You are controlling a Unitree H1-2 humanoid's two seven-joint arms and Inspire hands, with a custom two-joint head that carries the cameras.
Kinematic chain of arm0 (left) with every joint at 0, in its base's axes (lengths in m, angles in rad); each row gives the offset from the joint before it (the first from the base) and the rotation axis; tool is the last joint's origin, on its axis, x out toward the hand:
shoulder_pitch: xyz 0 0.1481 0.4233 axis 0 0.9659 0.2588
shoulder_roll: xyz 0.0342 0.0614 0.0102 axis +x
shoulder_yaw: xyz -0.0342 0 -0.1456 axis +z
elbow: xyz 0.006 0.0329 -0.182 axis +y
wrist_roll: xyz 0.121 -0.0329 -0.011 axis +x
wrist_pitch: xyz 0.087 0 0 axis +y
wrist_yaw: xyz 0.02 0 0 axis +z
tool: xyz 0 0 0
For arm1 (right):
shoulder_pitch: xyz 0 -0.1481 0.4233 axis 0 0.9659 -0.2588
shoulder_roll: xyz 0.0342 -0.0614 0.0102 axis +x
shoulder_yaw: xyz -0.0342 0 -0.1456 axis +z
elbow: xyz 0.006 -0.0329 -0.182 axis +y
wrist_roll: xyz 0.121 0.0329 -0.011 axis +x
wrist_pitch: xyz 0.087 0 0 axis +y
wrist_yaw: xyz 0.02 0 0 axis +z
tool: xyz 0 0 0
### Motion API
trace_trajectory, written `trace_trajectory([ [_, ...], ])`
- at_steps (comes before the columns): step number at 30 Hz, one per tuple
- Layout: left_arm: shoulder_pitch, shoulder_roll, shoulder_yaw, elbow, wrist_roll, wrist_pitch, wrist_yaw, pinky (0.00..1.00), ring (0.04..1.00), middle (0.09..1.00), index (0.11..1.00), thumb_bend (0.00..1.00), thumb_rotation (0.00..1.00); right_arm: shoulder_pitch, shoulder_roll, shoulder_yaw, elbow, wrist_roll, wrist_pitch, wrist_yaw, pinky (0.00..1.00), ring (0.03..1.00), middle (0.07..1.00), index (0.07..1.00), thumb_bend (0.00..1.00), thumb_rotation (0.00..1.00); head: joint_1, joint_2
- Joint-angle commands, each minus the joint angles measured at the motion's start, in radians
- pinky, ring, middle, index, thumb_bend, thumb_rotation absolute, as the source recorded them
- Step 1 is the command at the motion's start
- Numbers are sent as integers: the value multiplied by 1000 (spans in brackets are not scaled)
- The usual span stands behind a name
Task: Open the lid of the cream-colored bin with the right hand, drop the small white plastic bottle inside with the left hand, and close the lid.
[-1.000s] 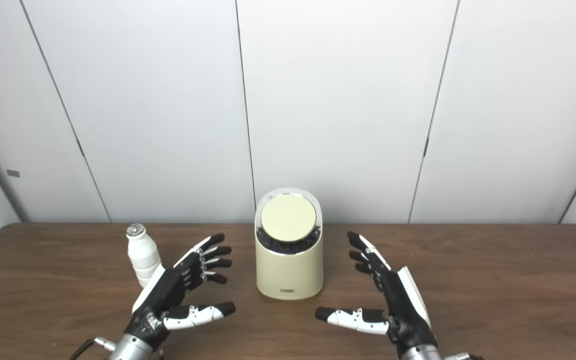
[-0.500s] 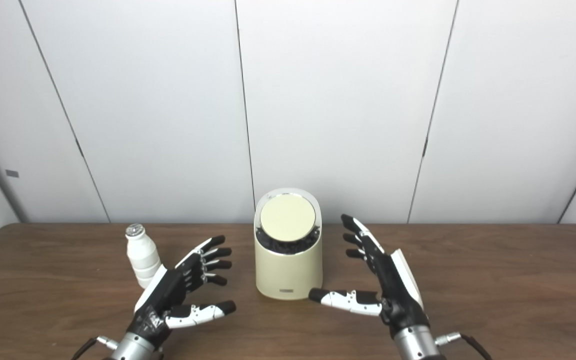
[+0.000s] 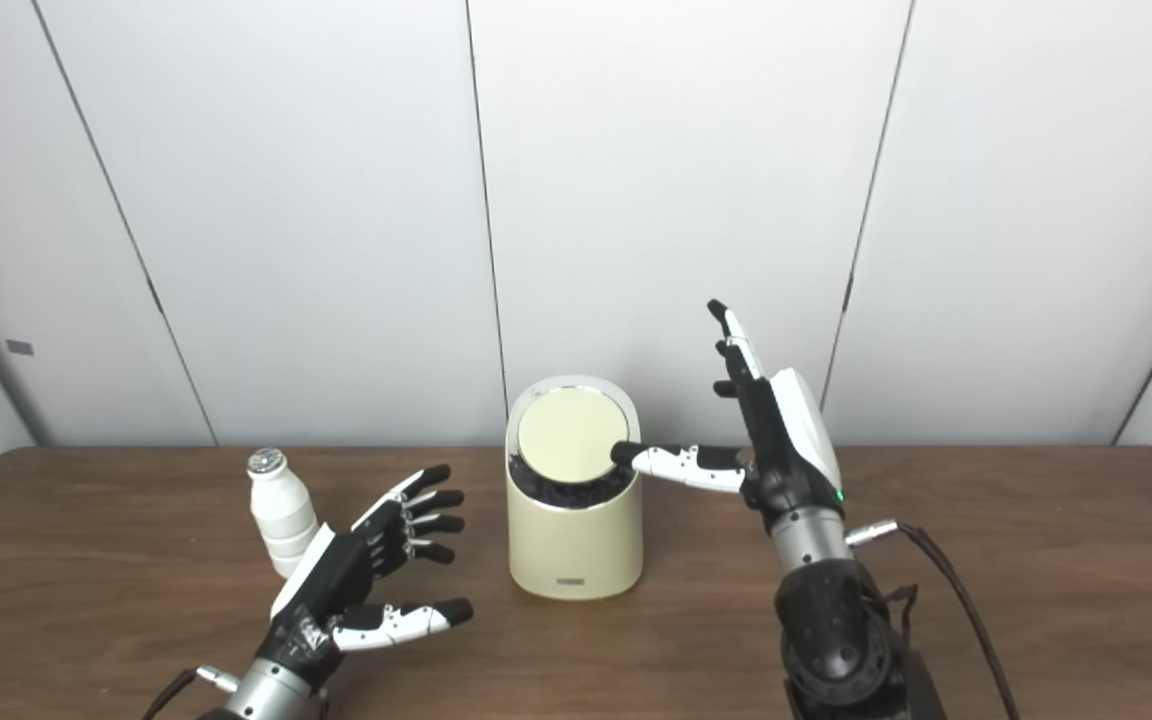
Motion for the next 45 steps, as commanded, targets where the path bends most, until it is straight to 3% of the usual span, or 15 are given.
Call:
trace_trajectory([
  [1,-43,-2,-2,-9,2,-43,4,678,789,855,930,762,98,-62,-16,7,-13,-20,6,11,708,894,962,991,868,349,1,1],
  [5,-48,-6,-4,0,2,-50,6,670,788,856,931,751,88,-103,-43,24,10,-26,-7,29,697,876,959,969,878,305,-3,1],
  [11,-61,-11,-5,15,-2,-56,4,663,790,857,927,735,79,-155,-63,64,33,-59,56,86,695,880,960,971,936,318,4,-2],
  [16,-66,-16,-5,24,4,-66,10,668,786,853,926,728,88,-182,-56,104,95,-110,53,66,690,900,974,982,975,325,8,-3],
  [27,-64,-31,-2,12,44,-52,55,663,779,839,908,760,110,-221,-52,150,136,-179,77,82,735,916,985,978,946,347,10,4],
  [32,-64,-33,-2,11,41,-50,54,669,786,842,912,763,118,-227,-48,159,165,-189,74,77,641,884,987,977,969,387,15,7],
  [36,-65,-33,-2,16,35,-58,51,666,783,845,915,757,116,-236,-48,163,195,-187,68,75,635,885,993,984,999,444,15,7],
  [39,-63,-33,-3,11,34,-56,49,665,780,845,913,750,108,-242,-46,164,204,-187,73,79,639,889,996,985,974,412,17,9],
  [45,-59,-36,-5,-1,24,-37,42,679,788,851,913,739,91,-255,-48,173,231,-196,64,72,653,886,996,983,991,437,19,13],
])
